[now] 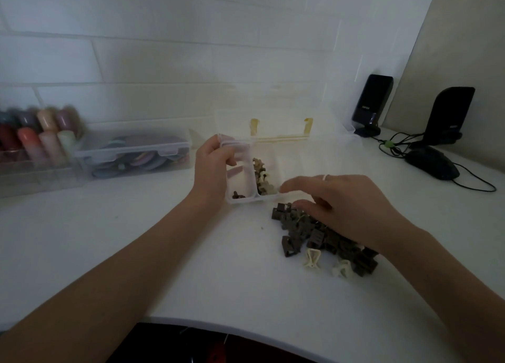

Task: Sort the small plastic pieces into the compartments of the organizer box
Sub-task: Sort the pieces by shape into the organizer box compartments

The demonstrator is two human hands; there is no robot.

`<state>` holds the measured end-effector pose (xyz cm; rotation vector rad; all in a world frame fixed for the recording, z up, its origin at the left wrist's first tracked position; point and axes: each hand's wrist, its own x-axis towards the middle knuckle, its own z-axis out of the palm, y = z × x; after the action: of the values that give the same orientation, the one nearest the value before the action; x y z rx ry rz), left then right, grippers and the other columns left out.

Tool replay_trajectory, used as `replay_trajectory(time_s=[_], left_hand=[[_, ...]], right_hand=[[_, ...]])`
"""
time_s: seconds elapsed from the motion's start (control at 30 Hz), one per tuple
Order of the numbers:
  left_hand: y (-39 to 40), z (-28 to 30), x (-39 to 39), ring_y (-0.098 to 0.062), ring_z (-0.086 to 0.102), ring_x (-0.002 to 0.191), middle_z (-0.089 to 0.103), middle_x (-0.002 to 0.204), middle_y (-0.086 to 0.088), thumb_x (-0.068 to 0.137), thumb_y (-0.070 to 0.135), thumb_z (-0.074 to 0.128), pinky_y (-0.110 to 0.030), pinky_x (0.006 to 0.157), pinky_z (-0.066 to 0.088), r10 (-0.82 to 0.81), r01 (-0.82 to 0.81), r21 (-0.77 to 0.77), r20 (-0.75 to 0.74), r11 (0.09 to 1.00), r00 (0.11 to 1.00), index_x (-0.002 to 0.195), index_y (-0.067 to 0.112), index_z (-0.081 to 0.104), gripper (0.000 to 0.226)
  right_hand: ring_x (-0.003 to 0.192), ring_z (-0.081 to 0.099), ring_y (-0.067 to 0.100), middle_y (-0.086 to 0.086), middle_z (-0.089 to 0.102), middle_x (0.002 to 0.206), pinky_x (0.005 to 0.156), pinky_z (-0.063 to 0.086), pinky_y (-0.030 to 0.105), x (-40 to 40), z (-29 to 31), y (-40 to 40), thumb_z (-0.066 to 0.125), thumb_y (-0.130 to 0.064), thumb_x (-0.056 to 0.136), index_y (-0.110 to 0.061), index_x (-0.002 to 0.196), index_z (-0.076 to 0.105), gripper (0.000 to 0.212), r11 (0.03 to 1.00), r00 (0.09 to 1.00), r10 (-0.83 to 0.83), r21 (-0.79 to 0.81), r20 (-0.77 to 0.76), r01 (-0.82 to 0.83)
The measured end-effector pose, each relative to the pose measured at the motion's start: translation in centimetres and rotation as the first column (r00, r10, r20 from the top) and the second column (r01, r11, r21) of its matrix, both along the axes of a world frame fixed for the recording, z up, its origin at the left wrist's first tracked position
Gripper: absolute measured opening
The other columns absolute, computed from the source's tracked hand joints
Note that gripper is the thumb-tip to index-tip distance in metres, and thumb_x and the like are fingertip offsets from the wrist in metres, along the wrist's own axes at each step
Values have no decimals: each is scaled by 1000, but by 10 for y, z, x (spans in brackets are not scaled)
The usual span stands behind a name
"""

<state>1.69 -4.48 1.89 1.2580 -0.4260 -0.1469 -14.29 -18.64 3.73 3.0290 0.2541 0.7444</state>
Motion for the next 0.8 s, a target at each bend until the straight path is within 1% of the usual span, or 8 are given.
replay_trajectory(time_s=[0.13,0.23,0.3,0.4,0.47,0.53,0.63,0.8], left_hand=[[-1,-1,-1,-24,57,84,54,73,-5,52,4,43,-42,80,51,14,-14,-6,2,1000,1000,65,16,49,19],[-1,-1,-1,-25,57,87,54,75,-6,51,4,43,-44,83,51,11,-11,0,4,1000,1000,64,16,51,20],[-1,0,-1,-28,54,88,53,78,-9,51,4,44,-46,85,50,3,-3,8,14,1000,1000,62,18,52,20],[0,0,-3,-29,51,88,52,79,-11,52,4,45,-50,89,50,-10,9,13,31,1000,999,60,22,54,21],[-1,0,-3,-28,53,88,56,77,-7,52,4,44,-48,87,51,-15,15,14,34,1000,999,63,19,53,21],[-1,-1,-3,-26,56,89,58,78,-5,52,4,43,-43,81,52,-13,12,18,34,1000,999,66,16,51,20],[-1,-2,-2,-27,56,90,56,82,-8,51,4,42,-40,78,51,-4,3,19,35,1000,999,66,14,48,20],[-2,-1,-3,-28,53,89,52,81,-10,51,3,43,-46,84,49,-7,7,9,67,1000,998,66,15,48,20]], right_hand=[[57,60,7,-18,66,77,45,34,14,0,-1,-3,49,-35,90,-41,102,67,22,998,998,54,-40,-27,-55],[100,62,9,-17,64,116,70,41,21,2,-8,0,40,-45,95,-49,126,49,33,1000,985,-4,7,-174,5],[109,58,12,-13,60,125,79,42,25,4,-11,2,33,-47,96,-49,134,39,38,998,969,-55,-15,-241,53],[82,57,14,-11,63,90,61,38,22,6,-8,5,32,-39,98,-47,137,35,40,996,960,-90,-37,-264,83],[65,44,11,-15,41,64,51,27,16,5,-8,8,35,-34,96,-46,136,37,42,993,957,-114,-51,-265,104],[66,41,10,-14,38,64,50,25,16,4,-7,10,37,-35,95,-46,135,38,41,992,960,-125,-57,-249,115],[74,53,14,-8,61,83,58,34,24,2,-6,10,41,-40,93,-45,128,44,35,992,964,-121,-48,-238,112],[70,55,13,-9,60,75,58,40,25,0,-6,12,48,-38,89,-35,102,57,16,993,979,-116,-38,-166,111]])
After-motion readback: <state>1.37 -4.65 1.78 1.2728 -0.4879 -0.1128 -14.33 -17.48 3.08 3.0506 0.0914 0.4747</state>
